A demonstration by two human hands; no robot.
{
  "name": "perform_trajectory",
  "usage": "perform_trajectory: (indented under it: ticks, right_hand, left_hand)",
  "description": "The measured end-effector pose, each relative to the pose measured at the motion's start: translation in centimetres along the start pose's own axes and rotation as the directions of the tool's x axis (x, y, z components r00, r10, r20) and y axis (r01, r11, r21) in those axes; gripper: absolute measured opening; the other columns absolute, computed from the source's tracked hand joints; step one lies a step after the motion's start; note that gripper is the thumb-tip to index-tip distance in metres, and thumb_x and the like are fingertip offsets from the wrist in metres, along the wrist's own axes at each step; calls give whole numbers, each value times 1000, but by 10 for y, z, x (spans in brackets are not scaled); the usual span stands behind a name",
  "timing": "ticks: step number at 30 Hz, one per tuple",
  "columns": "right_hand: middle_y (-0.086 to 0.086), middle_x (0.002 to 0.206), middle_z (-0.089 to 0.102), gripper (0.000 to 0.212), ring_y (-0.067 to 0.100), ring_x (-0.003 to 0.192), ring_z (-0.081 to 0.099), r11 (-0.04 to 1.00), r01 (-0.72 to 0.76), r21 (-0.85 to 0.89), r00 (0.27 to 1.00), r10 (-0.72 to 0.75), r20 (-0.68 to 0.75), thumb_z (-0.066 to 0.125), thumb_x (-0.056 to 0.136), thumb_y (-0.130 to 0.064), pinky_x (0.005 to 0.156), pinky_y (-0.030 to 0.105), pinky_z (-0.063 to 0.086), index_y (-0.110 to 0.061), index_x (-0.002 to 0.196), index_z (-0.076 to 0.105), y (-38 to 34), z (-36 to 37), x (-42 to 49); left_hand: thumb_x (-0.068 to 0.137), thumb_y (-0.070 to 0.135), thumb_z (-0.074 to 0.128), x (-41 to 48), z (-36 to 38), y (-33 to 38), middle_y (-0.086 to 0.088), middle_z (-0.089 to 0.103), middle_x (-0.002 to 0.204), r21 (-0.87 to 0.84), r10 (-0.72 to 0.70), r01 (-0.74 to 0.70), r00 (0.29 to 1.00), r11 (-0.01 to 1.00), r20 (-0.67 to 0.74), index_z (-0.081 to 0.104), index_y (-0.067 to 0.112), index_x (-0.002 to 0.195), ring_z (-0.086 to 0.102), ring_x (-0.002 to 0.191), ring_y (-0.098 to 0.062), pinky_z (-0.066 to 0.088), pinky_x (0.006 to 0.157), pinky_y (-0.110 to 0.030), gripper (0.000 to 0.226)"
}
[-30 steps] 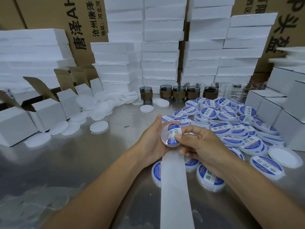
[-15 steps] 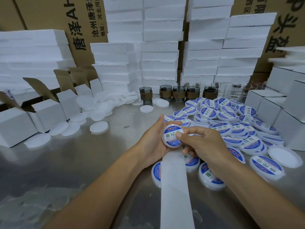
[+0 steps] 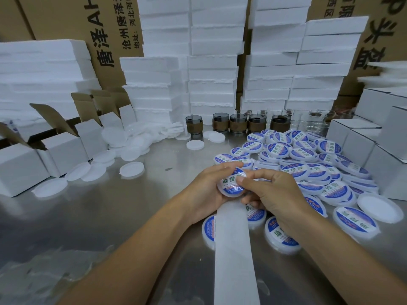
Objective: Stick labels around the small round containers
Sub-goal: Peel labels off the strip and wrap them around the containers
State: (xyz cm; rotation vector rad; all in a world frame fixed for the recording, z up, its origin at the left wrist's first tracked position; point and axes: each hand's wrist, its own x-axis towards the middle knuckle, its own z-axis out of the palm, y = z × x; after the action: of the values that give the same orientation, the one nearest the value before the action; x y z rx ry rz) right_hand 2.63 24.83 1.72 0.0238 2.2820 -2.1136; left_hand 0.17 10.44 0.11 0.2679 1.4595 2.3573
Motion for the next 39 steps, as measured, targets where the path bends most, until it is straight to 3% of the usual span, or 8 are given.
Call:
perform_trajectory:
  ticks: [5,14,19,24,28,33,36,39]
  right_hand:
    - [2,54,68,8,8,45,62,1000,-15,7,1000,15,-12,76,76,-20,42,15,47,-18,78,67,0,0,0]
    - [3,55,69,9,8,46,63,998,0,-61,999,-3,-35,74,78,-21,43,16,49,-17,78,66,2,1,2]
    - [3,53,68,13,12,52,66,974,90,-210,990,-110,-86,65,84,-29,59,27,52,-20,75,64,6,3,5]
    - [3,49,63,14,7,42,61,917,188,-351,964,-241,-112,59,86,-20,40,15,43,-15,74,57,8,5,4]
    - [2,58,59,16,19,58,64,839,253,-481,935,-340,-102,54,87,-21,57,31,50,-14,73,52,9,6,3]
    - [-2,59,49,23,20,61,49,655,313,-688,896,-443,-15,47,90,-33,54,34,35,-19,73,39,13,1,-1]
    - [-3,58,50,33,18,59,50,667,307,-679,887,-458,-49,50,86,-48,52,33,37,-23,69,36,10,-1,-1]
    - [-4,54,51,37,17,56,52,749,313,-584,895,-439,-84,56,78,-55,55,37,44,-20,71,44,8,0,-2]
  left_hand:
    - [93,1,44,0,-1,-1,-13,70,93,29,34,-34,999,999,17,60,8,104,68,79,-21,56,77,-31,20]
    - [93,-1,44,1,-2,-3,-9,73,90,70,47,-50,998,996,36,61,9,104,69,80,-20,57,75,-31,22]
    - [93,-3,44,2,-2,-6,-11,71,90,74,56,-56,998,996,7,62,9,102,69,77,-21,56,77,-35,24]
    - [93,-3,44,2,1,-7,-13,68,95,89,49,-51,999,995,19,62,9,106,68,78,-21,57,73,-33,24]
    - [94,-5,42,1,4,-8,-10,71,93,82,38,-42,998,996,44,63,9,104,69,82,-19,57,70,-30,27]
    - [94,-4,43,1,2,-8,-9,72,94,70,39,-41,999,997,38,63,9,106,70,85,-18,57,72,-28,27]
    - [95,4,44,1,1,-7,-10,72,97,48,42,-43,999,998,17,63,9,104,69,89,-21,57,76,-30,22]
    - [95,10,44,1,1,-6,-10,72,99,54,59,-59,998,997,-4,63,9,102,68,92,-22,55,85,-33,20]
